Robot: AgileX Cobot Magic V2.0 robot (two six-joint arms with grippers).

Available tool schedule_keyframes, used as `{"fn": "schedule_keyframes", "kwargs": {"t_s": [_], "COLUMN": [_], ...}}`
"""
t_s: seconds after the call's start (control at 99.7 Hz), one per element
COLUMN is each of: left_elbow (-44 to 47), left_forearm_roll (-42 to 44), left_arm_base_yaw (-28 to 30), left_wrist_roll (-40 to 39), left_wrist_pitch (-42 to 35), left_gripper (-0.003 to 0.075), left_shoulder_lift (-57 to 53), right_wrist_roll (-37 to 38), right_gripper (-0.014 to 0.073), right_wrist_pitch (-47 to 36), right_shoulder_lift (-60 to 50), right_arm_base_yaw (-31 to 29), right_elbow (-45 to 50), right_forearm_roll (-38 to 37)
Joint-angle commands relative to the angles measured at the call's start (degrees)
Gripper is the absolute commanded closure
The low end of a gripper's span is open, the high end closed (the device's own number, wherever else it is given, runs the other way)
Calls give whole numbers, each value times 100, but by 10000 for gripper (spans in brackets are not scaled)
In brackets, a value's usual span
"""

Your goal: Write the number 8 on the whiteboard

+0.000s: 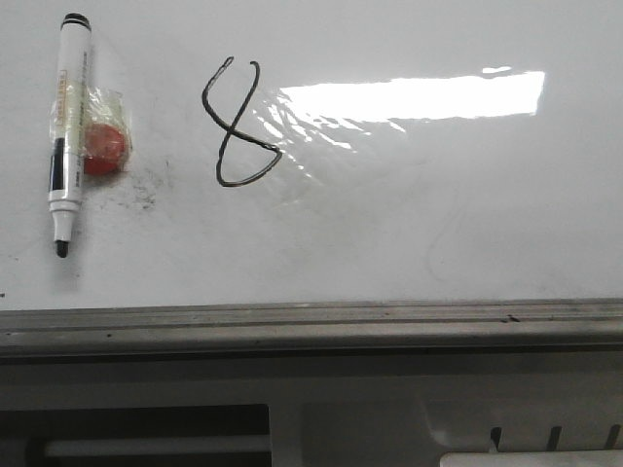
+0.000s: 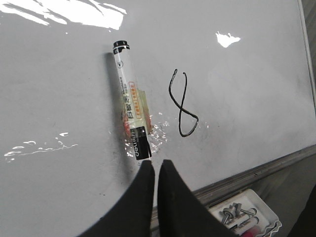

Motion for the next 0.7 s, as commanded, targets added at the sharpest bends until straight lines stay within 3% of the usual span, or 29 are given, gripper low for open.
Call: {"fn": "schedule_keyframes", "kwargs": {"t_s": [0.0,0.171,0.502,0.692], "left_elbow": [-113,41,397,813], "left_forearm_roll": [5,5,437,708], "left_arm_base_yaw": [14,481,2853,3631], "left_wrist_roll": [-13,-13,-13,-13], "left_wrist_pitch": [-434,-435,-146,-146], "left_gripper": [741,741,741,741], "left_shoulder_lift": [43,-135,-1229,-1717], "right_wrist_roll": [11,11,11,11], "right_gripper": [657,657,657,657], "right_wrist_pitch": [-458,-458,-458,-458], "right_shoulder_lift": [46,46,46,46], "right_arm_base_yaw": [-12,-12,-12,-12], "right_elbow": [-162,-162,-162,-162], "right_forearm_roll": [-82,-82,-82,-82]}}
